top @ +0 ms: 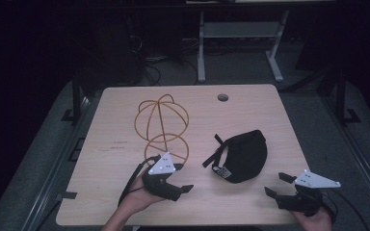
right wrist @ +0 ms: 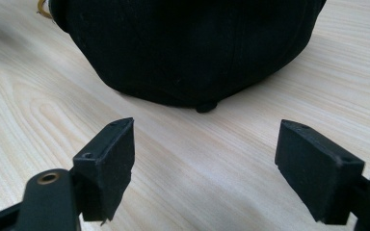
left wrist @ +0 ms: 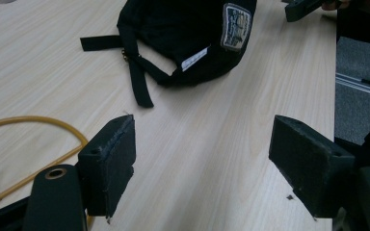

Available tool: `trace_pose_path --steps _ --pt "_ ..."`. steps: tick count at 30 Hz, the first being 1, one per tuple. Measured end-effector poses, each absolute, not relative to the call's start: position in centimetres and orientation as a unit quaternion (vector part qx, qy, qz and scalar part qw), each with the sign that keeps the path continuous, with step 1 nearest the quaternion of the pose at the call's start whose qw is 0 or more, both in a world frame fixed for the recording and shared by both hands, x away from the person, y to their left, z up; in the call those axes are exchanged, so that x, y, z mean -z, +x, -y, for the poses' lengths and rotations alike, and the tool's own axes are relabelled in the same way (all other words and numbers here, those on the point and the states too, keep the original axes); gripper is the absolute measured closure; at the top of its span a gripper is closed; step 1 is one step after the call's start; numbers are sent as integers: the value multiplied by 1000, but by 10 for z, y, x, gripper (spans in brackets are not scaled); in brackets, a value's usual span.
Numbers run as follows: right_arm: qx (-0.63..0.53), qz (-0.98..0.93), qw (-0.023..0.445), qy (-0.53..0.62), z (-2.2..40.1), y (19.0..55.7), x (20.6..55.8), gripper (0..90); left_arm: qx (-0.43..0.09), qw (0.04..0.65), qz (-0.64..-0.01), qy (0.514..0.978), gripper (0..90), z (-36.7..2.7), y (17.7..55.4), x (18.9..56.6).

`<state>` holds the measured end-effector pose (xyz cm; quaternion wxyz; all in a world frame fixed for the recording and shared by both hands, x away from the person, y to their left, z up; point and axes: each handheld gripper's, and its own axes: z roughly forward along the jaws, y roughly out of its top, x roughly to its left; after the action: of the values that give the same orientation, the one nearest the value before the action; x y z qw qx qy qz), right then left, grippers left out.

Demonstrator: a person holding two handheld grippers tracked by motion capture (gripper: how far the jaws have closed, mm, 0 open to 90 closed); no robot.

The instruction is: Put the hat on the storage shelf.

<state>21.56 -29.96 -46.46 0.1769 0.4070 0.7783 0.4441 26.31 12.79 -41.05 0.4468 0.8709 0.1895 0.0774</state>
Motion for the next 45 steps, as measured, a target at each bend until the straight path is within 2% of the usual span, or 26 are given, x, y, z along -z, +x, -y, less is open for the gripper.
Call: trace_pose_path --steps 23,45 --pt "-449 -779 175 402 298 214 464 214 -62 440 -140 885 248 -76 267 399" --pt "-454 -774 179 402 302 214 463 214 -38 426 -129 895 267 -35 289 406"
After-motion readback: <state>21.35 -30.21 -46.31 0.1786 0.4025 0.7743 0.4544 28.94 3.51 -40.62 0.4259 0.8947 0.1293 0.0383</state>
